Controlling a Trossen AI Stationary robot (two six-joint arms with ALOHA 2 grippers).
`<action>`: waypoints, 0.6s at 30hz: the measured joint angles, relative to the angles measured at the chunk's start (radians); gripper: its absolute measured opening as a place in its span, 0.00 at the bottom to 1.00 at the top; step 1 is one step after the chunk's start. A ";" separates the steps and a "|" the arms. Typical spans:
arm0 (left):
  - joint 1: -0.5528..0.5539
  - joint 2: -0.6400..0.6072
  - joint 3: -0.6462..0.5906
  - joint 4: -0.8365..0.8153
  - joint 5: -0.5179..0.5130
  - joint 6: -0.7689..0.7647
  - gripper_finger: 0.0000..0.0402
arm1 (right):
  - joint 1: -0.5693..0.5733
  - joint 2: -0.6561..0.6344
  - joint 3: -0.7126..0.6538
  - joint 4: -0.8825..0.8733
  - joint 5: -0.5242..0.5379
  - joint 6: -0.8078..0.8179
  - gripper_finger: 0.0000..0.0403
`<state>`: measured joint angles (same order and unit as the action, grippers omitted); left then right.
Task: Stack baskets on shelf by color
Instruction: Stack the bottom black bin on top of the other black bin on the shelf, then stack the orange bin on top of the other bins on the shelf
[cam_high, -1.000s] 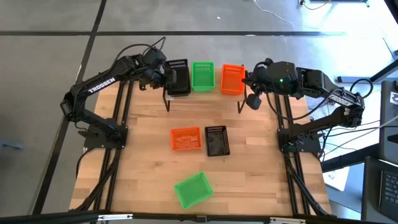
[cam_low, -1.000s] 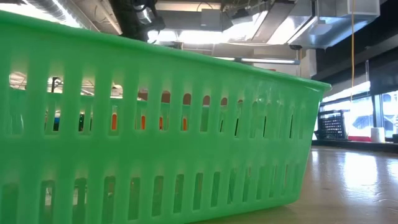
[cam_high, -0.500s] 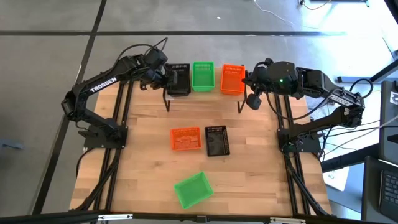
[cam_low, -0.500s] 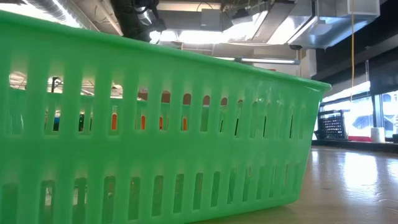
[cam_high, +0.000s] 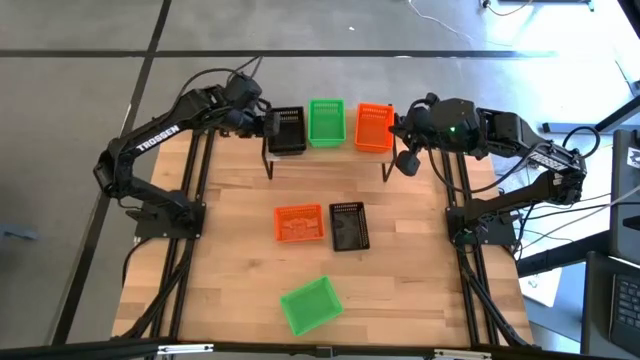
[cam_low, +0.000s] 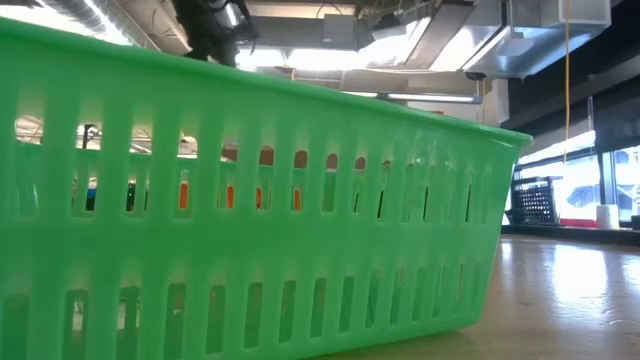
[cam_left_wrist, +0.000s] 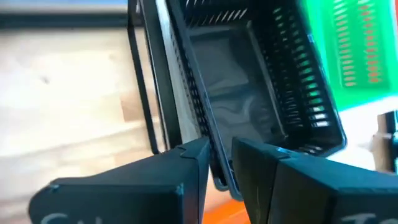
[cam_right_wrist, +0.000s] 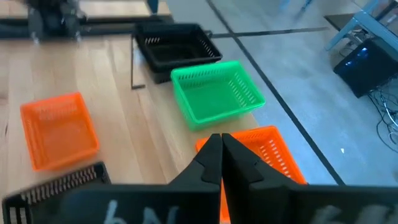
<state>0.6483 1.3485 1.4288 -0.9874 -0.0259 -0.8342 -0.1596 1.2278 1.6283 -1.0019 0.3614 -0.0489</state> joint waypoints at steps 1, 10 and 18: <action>0.000 -0.012 0.000 0.000 -0.015 0.027 0.15 | 0.000 0.000 0.000 -0.007 -0.016 -0.013 0.00; -0.095 -0.110 0.000 0.000 -0.083 0.349 0.15 | 0.043 0.015 0.000 -0.070 -0.360 -0.217 0.00; -0.282 -0.197 0.000 -0.009 -0.114 0.454 0.15 | 0.174 0.115 -0.024 -0.219 -0.364 -0.062 0.00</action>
<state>0.3660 1.1510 1.4288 -0.9963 -0.1398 -0.3799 0.0144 1.3433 1.6048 -1.2213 -0.0026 -0.1106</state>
